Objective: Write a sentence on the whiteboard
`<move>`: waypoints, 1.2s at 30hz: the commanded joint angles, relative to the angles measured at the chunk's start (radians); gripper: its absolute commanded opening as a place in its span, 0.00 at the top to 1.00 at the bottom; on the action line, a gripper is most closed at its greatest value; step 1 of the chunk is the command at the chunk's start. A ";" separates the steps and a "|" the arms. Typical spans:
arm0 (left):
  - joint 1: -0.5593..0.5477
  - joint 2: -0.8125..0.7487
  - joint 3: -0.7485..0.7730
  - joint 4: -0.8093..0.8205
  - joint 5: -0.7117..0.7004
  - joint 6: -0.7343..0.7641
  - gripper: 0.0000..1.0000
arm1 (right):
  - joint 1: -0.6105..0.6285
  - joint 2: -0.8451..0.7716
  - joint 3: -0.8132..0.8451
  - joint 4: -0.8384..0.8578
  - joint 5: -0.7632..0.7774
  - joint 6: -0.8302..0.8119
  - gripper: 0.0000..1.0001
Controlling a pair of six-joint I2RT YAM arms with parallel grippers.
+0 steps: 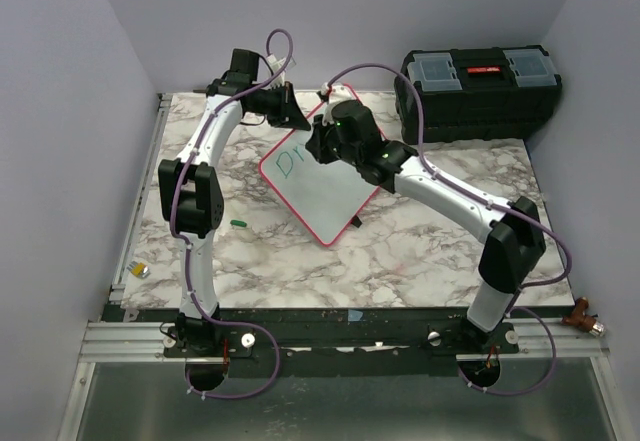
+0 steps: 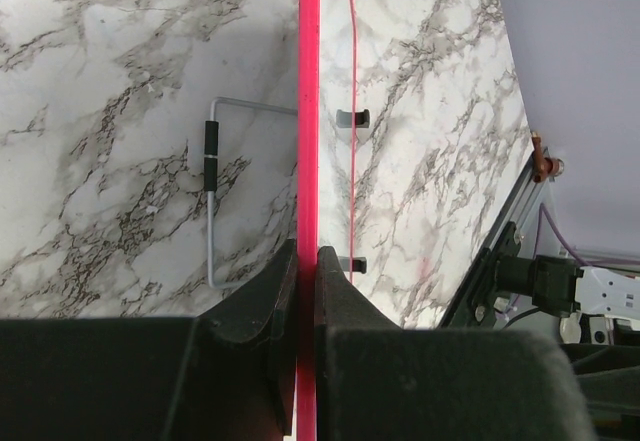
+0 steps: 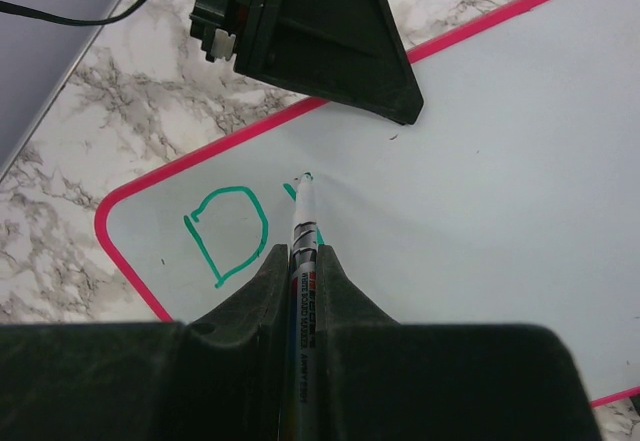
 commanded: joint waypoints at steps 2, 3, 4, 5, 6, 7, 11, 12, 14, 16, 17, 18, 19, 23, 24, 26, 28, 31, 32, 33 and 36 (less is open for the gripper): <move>-0.041 -0.016 0.038 -0.050 -0.020 0.063 1.00 | -0.006 -0.098 -0.046 0.027 0.042 -0.011 0.99; -0.043 -0.014 0.040 -0.053 -0.019 0.066 1.00 | -0.006 -0.105 -0.060 0.030 0.045 -0.011 0.99; -0.046 -0.013 0.046 -0.060 -0.017 0.069 1.00 | -0.007 -0.114 -0.074 0.031 0.049 -0.011 0.99; -0.049 -0.012 0.050 -0.065 -0.017 0.073 1.00 | -0.008 -0.121 -0.092 0.035 0.053 -0.011 0.99; -0.052 -0.010 0.053 -0.069 -0.018 0.075 1.00 | -0.010 -0.130 -0.110 0.038 0.054 -0.011 0.99; -0.055 -0.010 0.055 -0.071 -0.019 0.077 1.00 | -0.012 -0.134 -0.124 0.042 0.054 -0.010 0.99; -0.062 -0.007 0.063 -0.076 -0.022 0.077 1.00 | -0.022 -0.147 -0.163 0.050 0.050 -0.003 0.99; -0.063 -0.007 0.065 -0.077 -0.023 0.077 1.00 | -0.024 -0.145 -0.168 0.052 0.048 -0.001 0.99; -0.064 -0.008 0.066 -0.079 -0.025 0.077 1.00 | -0.027 -0.140 -0.172 0.055 0.040 0.003 0.99; -0.067 -0.011 0.066 -0.080 -0.025 0.079 1.00 | -0.029 -0.134 -0.171 0.061 0.032 0.005 0.99; -0.068 -0.011 0.065 -0.081 -0.026 0.080 1.00 | -0.029 -0.131 -0.168 0.063 0.028 0.007 0.99; -0.069 -0.013 0.065 -0.082 -0.027 0.080 1.00 | -0.030 -0.129 -0.165 0.065 0.024 0.006 0.99; -0.070 -0.013 0.064 -0.083 -0.028 0.082 1.00 | -0.030 -0.126 -0.161 0.068 0.022 0.007 0.99; -0.074 -0.013 0.064 -0.084 -0.029 0.083 1.00 | -0.031 -0.119 -0.144 0.071 0.016 0.007 0.99; -0.075 -0.012 0.065 -0.084 -0.031 0.082 1.00 | -0.031 -0.116 -0.139 0.071 0.013 0.006 0.99; -0.077 -0.013 0.064 -0.084 -0.031 0.083 1.00 | -0.031 -0.108 -0.131 0.072 0.009 0.006 0.99; -0.078 -0.013 0.065 -0.084 -0.032 0.083 1.00 | -0.031 -0.102 -0.124 0.071 0.006 0.007 0.99; -0.080 -0.014 0.065 -0.084 -0.032 0.083 1.00 | -0.033 -0.090 -0.120 0.076 0.001 0.009 0.99; -0.081 -0.013 0.065 -0.084 -0.032 0.083 1.00 | -0.032 -0.088 -0.119 0.078 -0.001 0.011 0.99; -0.081 -0.014 0.064 -0.085 -0.035 0.083 1.00 | -0.032 -0.083 -0.116 0.080 -0.004 0.012 0.99; -0.081 -0.013 0.064 -0.087 -0.037 0.086 1.00 | -0.034 -0.071 -0.112 0.082 -0.011 0.014 0.99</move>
